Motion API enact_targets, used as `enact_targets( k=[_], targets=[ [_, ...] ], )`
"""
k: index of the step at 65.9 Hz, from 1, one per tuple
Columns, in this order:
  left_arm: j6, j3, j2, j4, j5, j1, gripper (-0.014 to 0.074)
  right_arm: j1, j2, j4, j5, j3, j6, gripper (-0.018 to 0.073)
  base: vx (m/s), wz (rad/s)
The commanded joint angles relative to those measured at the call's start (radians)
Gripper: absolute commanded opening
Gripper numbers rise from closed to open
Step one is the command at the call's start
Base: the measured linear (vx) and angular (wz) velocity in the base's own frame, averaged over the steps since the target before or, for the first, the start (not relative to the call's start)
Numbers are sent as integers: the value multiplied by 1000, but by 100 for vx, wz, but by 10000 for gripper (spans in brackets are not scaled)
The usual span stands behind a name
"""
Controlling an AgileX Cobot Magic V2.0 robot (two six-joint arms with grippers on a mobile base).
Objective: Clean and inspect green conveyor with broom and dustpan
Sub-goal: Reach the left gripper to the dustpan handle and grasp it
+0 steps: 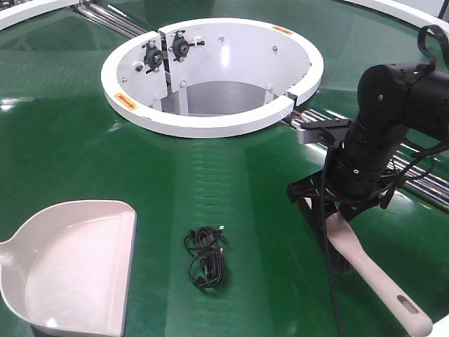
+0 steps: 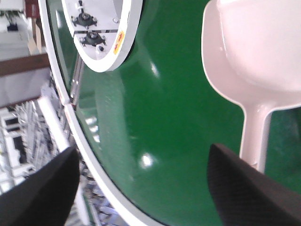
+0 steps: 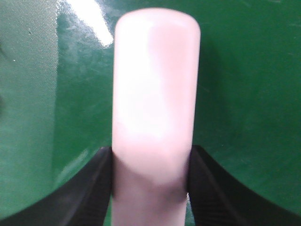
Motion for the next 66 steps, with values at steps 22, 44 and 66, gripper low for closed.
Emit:
enact_targets(
  k=[22,44,66],
  targets=[
    [73,-34,8,-12,-45,0,357,-2,-49,1,1,-27,1,-10,0,0],
    [-69,-84,153,176,113,0,342,-2,-49,1,0,-27,-1,-10,0,0],
    [-312,-280,572,323,327,3,344,-2,-49,1,-2,-27,-1,-10,0,0]
  ],
)
